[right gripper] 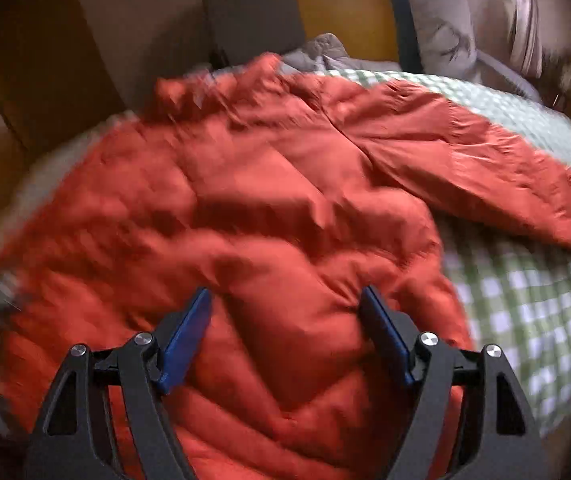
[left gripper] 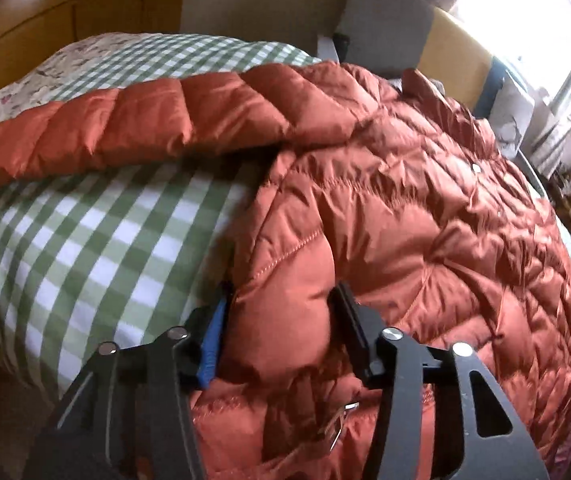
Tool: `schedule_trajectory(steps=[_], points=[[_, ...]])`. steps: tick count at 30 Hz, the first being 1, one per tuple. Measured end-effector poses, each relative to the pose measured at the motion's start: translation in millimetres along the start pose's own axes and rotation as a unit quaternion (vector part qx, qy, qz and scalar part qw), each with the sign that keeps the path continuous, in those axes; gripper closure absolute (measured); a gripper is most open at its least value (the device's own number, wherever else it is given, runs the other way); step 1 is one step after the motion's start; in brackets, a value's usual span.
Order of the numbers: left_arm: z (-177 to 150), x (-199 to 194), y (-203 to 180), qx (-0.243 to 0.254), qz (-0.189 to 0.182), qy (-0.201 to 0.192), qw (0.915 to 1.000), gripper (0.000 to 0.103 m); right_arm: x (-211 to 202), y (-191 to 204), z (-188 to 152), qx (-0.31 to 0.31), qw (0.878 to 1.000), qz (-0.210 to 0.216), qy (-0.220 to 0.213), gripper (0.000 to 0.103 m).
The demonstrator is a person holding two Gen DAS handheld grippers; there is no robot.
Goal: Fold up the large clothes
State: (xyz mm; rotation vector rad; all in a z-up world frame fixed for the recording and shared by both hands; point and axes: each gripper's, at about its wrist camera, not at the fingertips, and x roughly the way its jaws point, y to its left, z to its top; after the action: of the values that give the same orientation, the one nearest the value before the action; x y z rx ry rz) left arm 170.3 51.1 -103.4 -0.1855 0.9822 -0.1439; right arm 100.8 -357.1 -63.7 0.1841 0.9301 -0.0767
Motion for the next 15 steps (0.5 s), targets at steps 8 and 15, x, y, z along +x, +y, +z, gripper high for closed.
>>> schedule_trajectory(steps=[8, 15], points=[[-16, -5, -8, 0.025, 0.026, -0.002, 0.9994, 0.056, 27, -31, -5, 0.009, 1.0, -0.025, -0.004, 0.025], [12, -43, -25, -0.002, 0.005, -0.066, 0.9978, 0.027, -20, -67, 4, 0.119, 0.991, 0.048, -0.033, 0.024]])
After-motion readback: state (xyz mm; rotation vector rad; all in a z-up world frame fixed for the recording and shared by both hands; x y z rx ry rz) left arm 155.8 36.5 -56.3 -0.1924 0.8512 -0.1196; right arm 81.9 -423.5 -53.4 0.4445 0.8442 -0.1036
